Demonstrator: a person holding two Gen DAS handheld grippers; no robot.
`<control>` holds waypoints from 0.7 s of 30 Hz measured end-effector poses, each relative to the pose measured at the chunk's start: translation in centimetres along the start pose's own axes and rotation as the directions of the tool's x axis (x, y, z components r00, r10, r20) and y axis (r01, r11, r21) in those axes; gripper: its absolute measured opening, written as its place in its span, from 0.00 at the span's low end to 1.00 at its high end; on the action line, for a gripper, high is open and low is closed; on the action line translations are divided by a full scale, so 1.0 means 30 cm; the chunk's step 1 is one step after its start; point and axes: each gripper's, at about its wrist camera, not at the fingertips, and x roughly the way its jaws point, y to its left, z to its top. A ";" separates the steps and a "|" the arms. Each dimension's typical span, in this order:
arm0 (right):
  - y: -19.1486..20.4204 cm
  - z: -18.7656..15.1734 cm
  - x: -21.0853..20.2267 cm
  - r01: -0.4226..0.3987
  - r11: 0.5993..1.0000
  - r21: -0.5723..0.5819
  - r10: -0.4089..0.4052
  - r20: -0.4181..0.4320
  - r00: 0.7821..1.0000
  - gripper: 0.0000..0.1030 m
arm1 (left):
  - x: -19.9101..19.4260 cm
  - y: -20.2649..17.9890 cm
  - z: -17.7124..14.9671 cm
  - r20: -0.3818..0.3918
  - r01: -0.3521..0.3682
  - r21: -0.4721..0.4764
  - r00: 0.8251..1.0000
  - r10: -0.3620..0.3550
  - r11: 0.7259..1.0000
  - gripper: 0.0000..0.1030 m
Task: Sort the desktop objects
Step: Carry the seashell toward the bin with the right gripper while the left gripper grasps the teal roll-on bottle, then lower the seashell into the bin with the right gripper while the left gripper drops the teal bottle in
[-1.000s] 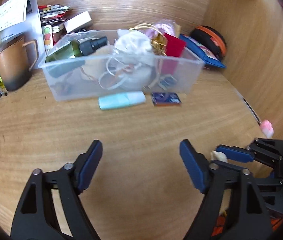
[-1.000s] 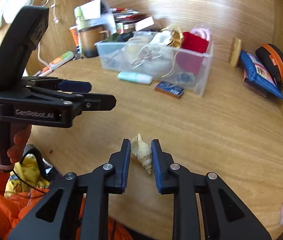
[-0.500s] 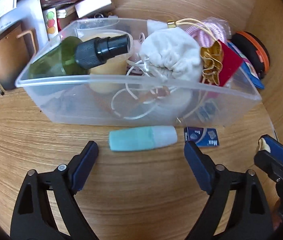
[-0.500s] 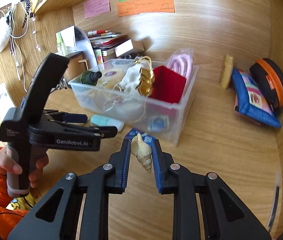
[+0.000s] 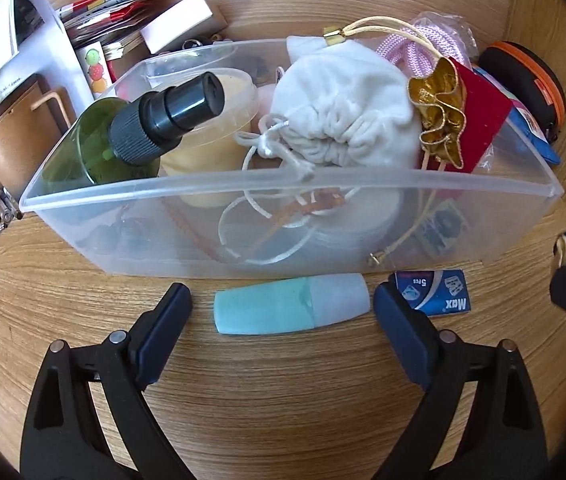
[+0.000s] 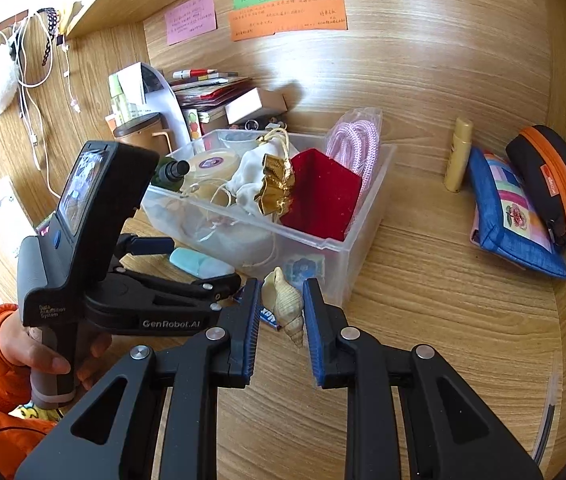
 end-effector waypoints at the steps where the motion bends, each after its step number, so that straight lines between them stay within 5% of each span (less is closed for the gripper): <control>1: -0.001 0.004 0.000 -0.002 1.000 0.003 0.002 0.003 1.000 0.19 | -0.002 0.003 -0.002 0.003 0.003 0.004 1.000 -0.003 1.000 0.86; 5: 0.004 0.015 -0.002 -0.006 1.000 -0.005 0.006 0.013 1.000 0.19 | -0.008 0.027 -0.005 0.020 0.000 -0.007 1.000 0.000 1.000 0.71; 17: 0.015 0.031 0.003 0.008 1.000 -0.004 -0.008 0.010 1.000 0.19 | -0.033 0.046 -0.056 0.023 0.042 0.014 0.999 -0.042 0.999 0.71; 21: 0.031 0.052 0.008 0.020 1.000 -0.014 -0.020 0.004 1.000 0.19 | -0.068 0.041 -0.057 0.026 0.109 0.000 0.994 -0.109 0.994 0.71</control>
